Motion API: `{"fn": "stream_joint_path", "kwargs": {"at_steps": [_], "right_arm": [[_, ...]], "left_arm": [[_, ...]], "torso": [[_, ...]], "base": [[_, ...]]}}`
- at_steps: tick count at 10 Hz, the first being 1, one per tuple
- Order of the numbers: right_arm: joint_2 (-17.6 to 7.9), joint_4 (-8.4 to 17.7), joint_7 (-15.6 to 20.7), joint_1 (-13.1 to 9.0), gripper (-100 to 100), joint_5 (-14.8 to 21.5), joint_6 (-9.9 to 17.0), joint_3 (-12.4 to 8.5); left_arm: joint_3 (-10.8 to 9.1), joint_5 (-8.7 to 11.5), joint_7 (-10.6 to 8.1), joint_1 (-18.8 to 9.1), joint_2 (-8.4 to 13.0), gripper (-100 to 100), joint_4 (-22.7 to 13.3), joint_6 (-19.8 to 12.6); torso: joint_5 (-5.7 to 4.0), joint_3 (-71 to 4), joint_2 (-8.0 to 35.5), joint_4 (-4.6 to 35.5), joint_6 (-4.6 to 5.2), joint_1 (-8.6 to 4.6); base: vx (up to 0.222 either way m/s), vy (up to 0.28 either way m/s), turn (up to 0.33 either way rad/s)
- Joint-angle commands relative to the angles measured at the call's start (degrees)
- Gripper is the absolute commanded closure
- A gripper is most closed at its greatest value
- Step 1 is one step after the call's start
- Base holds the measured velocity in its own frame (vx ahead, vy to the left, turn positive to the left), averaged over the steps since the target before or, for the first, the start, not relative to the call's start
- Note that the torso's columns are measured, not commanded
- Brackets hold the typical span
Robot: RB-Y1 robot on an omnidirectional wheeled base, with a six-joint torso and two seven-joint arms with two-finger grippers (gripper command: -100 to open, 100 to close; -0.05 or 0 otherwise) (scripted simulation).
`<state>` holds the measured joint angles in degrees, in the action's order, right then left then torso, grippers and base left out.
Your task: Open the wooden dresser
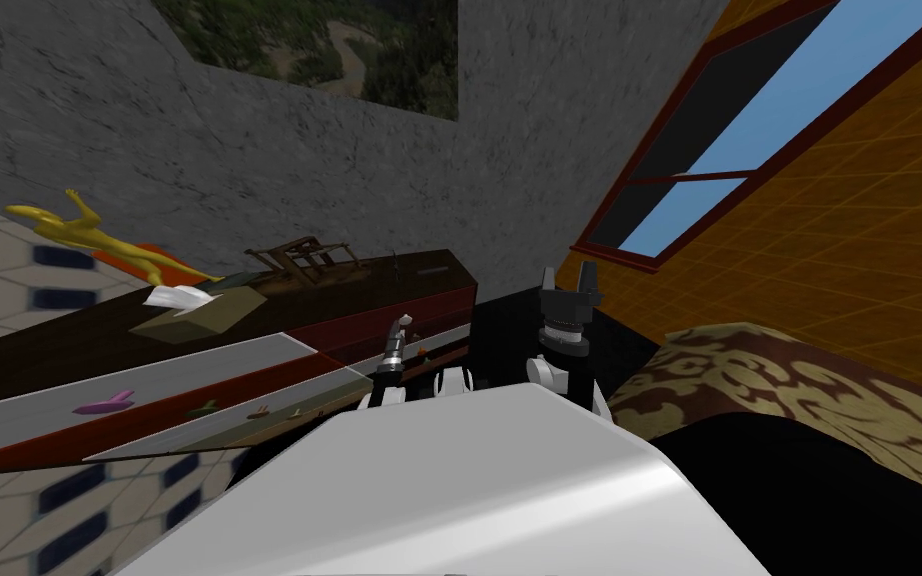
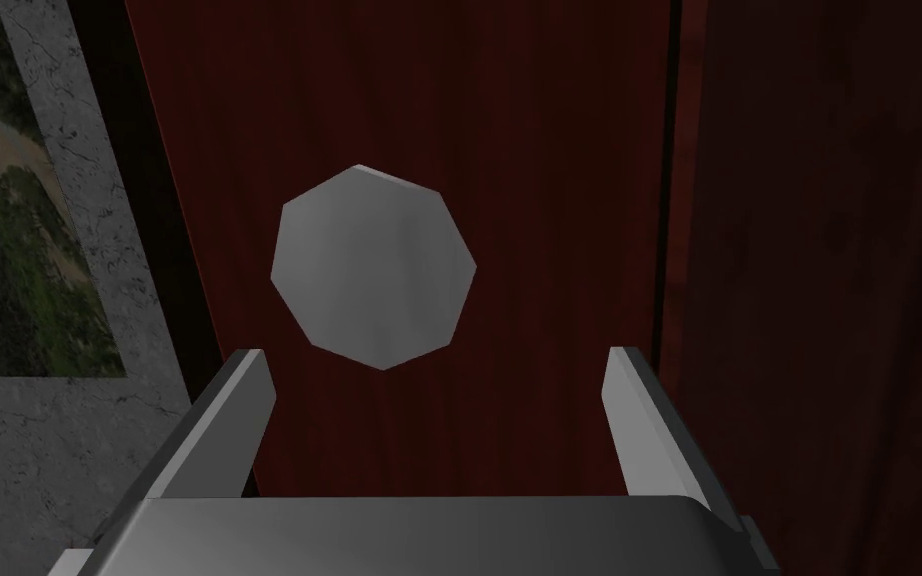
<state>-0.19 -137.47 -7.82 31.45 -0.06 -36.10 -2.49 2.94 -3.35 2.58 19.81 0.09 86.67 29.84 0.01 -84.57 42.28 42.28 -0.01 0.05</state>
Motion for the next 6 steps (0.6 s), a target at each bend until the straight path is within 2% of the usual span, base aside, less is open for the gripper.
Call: {"fn": "stream_joint_path", "kwargs": {"at_steps": [1,2,3,4,5,6], "right_arm": [[0.00,0.00,0.00,0.00,0,0.00,0.00,0.00],[0.00,0.00,0.00,0.01,0,0.00,0.00,0.00],[0.00,0.00,0.00,0.01,0,0.00,0.00,0.00],[0.00,0.00,0.00,0.01,0,0.00,0.00,0.00],[0.00,0.00,0.00,-0.01,0,0.00,0.00,0.00],[0.00,0.00,0.00,-0.01,0,0.00,0.00,0.00]], "left_arm": [[-0.01,-0.04,0.02,0.10,-0.16,-100,1.73,-1.66],[-0.02,-0.06,0.03,0.13,-0.18,-100,2.46,-2.36],[0.00,-0.06,0.06,0.12,-0.20,-100,1.92,-1.73],[0.02,-0.01,0.00,0.04,-0.12,100,0.28,-0.25],[0.05,-0.03,0.03,-0.12,-0.22,100,1.54,-0.95],[0.38,-0.17,0.01,0.19,-0.25,100,2.52,-1.45]], "torso": [[0.01,0.01,0.01,0.00,0.00,0.03],[0.00,-0.08,-0.15,-0.03,0.01,0.01],[0.00,-0.13,-0.21,-0.06,0.00,-0.04],[-0.01,-0.01,0.01,-0.01,0.00,-0.05],[0.11,0.17,0.18,-0.15,0.01,0.01],[0.21,0.02,-0.13,-0.32,0.01,0.15]], "base": [[0.056,-0.001,-0.013],[0.091,-0.003,-0.017],[0.041,-0.002,-0.002],[-0.040,0.000,0.026],[-0.025,-0.001,0.005],[-0.132,-0.012,0.013]]}}
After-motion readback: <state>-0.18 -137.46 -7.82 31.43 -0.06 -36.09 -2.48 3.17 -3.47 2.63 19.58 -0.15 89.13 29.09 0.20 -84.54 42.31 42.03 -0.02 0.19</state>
